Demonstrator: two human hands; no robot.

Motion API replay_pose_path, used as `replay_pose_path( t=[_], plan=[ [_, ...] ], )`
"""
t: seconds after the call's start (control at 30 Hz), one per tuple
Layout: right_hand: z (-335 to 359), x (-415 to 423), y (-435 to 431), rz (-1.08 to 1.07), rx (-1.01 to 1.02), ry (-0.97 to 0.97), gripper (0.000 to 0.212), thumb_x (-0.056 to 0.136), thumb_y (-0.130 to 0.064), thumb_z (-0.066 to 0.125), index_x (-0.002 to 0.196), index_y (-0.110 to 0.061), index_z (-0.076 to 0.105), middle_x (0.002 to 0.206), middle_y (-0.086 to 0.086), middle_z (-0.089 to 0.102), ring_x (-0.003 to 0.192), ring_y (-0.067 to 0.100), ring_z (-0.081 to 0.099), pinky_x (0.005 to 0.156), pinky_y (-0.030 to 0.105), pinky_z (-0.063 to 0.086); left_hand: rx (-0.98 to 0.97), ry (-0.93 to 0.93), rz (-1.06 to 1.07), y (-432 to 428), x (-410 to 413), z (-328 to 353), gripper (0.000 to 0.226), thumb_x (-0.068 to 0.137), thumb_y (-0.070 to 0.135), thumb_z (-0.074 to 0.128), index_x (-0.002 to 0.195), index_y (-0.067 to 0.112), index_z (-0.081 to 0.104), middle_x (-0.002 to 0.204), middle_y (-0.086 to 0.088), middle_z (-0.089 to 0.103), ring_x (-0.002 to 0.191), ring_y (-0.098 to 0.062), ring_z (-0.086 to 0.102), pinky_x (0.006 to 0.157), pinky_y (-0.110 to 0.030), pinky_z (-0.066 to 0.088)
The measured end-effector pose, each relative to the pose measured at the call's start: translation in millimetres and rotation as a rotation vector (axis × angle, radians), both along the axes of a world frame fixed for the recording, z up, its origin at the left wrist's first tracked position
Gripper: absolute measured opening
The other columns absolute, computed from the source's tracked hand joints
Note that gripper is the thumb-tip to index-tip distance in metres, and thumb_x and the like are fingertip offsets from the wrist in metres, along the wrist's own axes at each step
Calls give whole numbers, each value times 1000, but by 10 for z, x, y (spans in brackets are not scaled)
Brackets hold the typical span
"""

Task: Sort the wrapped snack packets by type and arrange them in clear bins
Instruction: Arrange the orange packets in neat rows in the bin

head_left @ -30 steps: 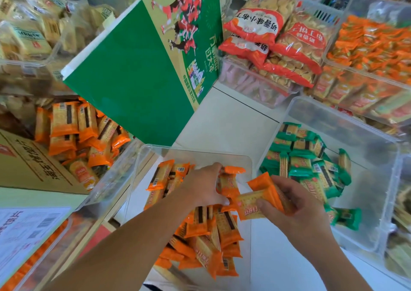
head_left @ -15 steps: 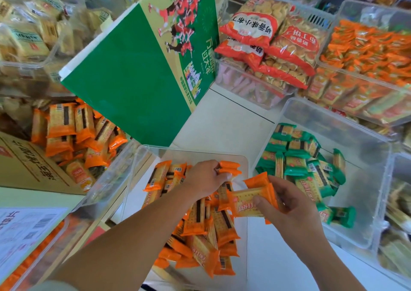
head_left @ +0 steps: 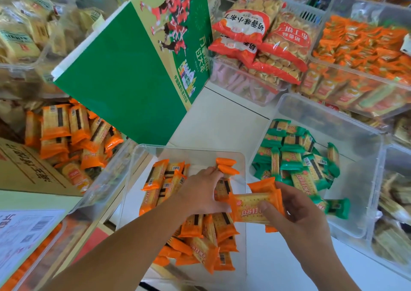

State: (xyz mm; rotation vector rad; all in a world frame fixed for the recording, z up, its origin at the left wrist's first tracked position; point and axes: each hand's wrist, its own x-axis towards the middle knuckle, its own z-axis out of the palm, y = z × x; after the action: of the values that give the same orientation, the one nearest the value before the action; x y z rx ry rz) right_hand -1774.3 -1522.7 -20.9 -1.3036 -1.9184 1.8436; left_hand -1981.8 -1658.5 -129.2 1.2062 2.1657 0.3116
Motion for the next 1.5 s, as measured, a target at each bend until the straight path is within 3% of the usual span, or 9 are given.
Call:
replay_pose_path(
  t=[0.3, 0.47, 0.67, 0.8, 0.9, 1.03, 1.27, 1.37, 1.5],
  plan=[
    [-19, -181, -74, 83, 95, -14, 59, 72, -30, 90, 125, -38, 64, 112, -15, 73, 104, 8, 70, 81, 43, 63, 115, 170, 187, -61, -21, 2, 31, 97, 50, 52, 109, 24, 64, 95, 6, 73, 87, -17, 69, 67, -34, 57],
    [-39, -150, -115, 58, 89, -4, 56, 73, -26, 90, 121, -37, 65, 107, -14, 74, 100, 7, 71, 81, 43, 63, 150, -246, 591, 53, -51, 104, 29, 91, 43, 74, 105, 27, 54, 94, 10, 69, 83, -7, 66, 66, -27, 51],
    [-18, -405, -151, 214, 277, -28, 78, 82, -40, 80, 148, -42, 38, 127, -22, 55, 115, -9, 52, 83, 6, 48, 100, -331, 478, 50, -143, 124, 10, 90, 21, 75, 91, 26, 67, 98, 11, 69, 92, -15, 67, 79, -42, 58],
    [-102, -754, -200, 429, 390, -41, 76, 90, -45, 71, 154, -33, 31, 127, -13, 48, 113, 1, 53, 93, 23, 53, 14, -372, 342, -106, -249, 279, 49, 87, 4, 74, 132, 22, 64, 120, 10, 59, 112, -9, 56, 101, -28, 48],
    [-238, -884, -180, 434, 308, -62, 73, 92, -44, 70, 153, -32, 33, 133, -11, 47, 117, 6, 55, 100, 38, 53, 27, -441, 337, -276, -321, 368, 37, 90, 9, 73, 123, 25, 69, 112, 10, 70, 106, -11, 66, 98, -35, 55],
    [-363, -970, -173, 459, 254, -52, 71, 88, -43, 74, 148, -35, 38, 135, -11, 50, 119, 7, 57, 102, 38, 53, 10, -604, 359, -507, -362, 455, 82, 77, 26, 90, 145, 43, 47, 129, 23, 60, 121, 1, 58, 107, -27, 47],
    [-418, -1134, -227, 485, -9, -135, 60, 91, -52, 69, 144, -35, 45, 122, -17, 58, 113, 6, 61, 100, 39, 53, 124, -493, 371, -540, -204, 388, 38, 82, 42, 83, 116, 38, 66, 107, 18, 70, 101, -1, 66, 96, -38, 56],
    [-380, -1256, -173, 440, -192, -199, 26, 99, -39, 59, 125, -33, 63, 116, -5, 68, 106, 15, 66, 99, 45, 54, 132, -473, 404, -623, -193, 331, 50, 79, 55, 81, 123, 42, 61, 114, 21, 68, 109, -1, 64, 100, -37, 55],
    [-367, -1287, -99, 368, -401, -121, 35, 86, -14, 52, 115, -18, 73, 111, 21, 69, 94, 27, 67, 86, 48, 57, 236, -587, 504, -681, -172, 296, 54, 80, 61, 77, 128, 43, 62, 121, 19, 70, 114, -3, 66, 102, -42, 54]
  ],
)
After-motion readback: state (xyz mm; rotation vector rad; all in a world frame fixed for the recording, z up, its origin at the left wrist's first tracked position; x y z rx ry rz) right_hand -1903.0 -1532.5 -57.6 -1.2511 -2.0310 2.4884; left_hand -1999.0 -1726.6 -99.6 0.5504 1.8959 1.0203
